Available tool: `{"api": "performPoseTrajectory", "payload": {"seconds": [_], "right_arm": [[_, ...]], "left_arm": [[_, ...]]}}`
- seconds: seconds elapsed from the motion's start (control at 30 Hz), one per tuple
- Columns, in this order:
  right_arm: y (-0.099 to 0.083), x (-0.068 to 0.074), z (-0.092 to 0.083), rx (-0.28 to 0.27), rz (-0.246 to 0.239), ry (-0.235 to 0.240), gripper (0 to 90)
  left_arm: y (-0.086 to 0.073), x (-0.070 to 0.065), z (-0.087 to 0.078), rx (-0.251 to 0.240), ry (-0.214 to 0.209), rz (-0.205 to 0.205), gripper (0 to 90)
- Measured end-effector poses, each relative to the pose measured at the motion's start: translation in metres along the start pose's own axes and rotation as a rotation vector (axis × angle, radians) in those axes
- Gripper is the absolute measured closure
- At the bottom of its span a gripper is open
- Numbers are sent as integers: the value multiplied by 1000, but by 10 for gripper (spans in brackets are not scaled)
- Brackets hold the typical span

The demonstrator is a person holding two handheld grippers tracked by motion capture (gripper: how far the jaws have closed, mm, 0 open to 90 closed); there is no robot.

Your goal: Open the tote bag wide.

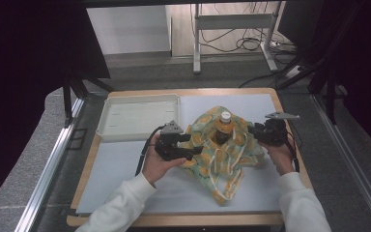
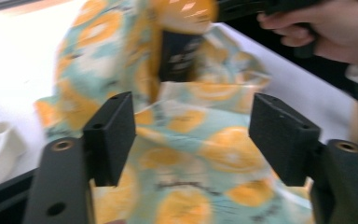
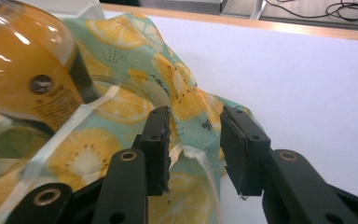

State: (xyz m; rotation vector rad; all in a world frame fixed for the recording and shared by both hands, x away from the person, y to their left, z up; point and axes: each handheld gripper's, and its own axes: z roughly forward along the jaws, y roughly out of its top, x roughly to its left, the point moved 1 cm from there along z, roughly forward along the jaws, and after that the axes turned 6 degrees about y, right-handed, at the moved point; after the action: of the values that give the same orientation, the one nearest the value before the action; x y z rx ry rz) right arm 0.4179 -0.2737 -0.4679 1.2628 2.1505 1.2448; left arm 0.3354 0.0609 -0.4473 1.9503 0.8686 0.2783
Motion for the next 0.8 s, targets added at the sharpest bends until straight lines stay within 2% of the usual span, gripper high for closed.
{"api": "performPoseTrajectory", "payload": {"seconds": [0.1,0.17,0.23,0.3,0.43,0.5,0.6,0.63,0.73,0.8], "right_arm": [[-3,2,-6,-15,10,4,618],[-6,4,-9,-17,10,8,618],[-9,6,-12,-24,9,15,617],[-10,8,-14,-28,8,22,617],[-12,13,-19,-37,-7,38,618],[-13,14,-21,-42,-8,42,618],[-13,15,-24,-50,-11,48,618],[-14,15,-25,-49,-13,51,618],[-15,15,-27,-51,-15,59,617],[-17,16,-27,-49,-6,69,611]], "left_arm": [[4,-15,6,25,-4,43,234],[9,-23,15,56,18,79,207],[13,-29,29,91,16,95,184],[17,-33,42,112,38,115,166],[21,-34,68,176,48,127,171],[19,-35,79,206,74,145,188],[14,-36,87,251,121,198,283],[12,-35,88,261,133,204,330],[8,-32,90,278,146,197,500],[6,-28,89,277,135,183,640]]}}
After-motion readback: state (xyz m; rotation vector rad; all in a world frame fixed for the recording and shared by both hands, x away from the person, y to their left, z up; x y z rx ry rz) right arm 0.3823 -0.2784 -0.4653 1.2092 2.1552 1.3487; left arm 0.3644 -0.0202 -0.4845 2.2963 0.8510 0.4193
